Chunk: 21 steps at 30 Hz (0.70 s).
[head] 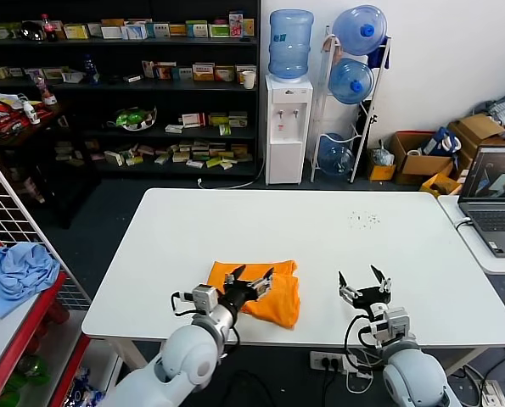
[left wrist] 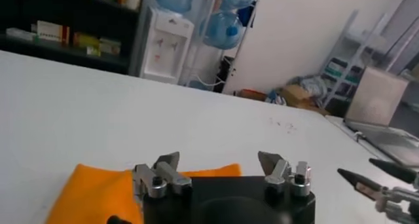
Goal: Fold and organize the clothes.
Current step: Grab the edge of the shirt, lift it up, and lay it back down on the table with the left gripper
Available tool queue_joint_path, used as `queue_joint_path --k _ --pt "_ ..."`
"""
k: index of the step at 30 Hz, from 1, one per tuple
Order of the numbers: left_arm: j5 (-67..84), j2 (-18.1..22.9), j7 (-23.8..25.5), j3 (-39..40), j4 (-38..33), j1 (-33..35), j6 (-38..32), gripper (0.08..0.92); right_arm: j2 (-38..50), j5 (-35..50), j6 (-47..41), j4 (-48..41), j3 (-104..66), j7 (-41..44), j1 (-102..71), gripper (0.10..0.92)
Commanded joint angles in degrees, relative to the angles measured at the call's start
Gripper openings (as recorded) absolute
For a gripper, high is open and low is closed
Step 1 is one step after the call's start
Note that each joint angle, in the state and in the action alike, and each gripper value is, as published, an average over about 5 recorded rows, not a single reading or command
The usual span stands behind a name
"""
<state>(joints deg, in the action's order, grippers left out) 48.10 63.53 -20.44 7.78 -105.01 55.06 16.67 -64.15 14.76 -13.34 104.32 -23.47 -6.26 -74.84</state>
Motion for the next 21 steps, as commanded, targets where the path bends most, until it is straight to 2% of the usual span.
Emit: queue_joint_path --k 1,6,10,21 --pt "2.7 -11.9 7.0 -6.8 0.4 1.6 6.0 0.814 0.8 0.3 0.1 0.3 0.3 1.6 0.1 0.823" --pt "6.0 -13.5 14.1 -9.7 3.1 1.4 9.1 0.822 1.1 0.6 0.2 0.2 0.2 1.9 -0.1 0.823" --pt "7.6 -12.7 18.7 -10.4 6.8 -0.3 9.5 0.823 1.2 0.7 0.4 0.1 -0.1 2.1 -0.5 0.823" --pt "4.3 -9.3 23.8 -8.9 17.7 -4.8 10.6 0.823 1.7 1.1 0.5 0.3 -1.2 2.3 -1.5 0.823"
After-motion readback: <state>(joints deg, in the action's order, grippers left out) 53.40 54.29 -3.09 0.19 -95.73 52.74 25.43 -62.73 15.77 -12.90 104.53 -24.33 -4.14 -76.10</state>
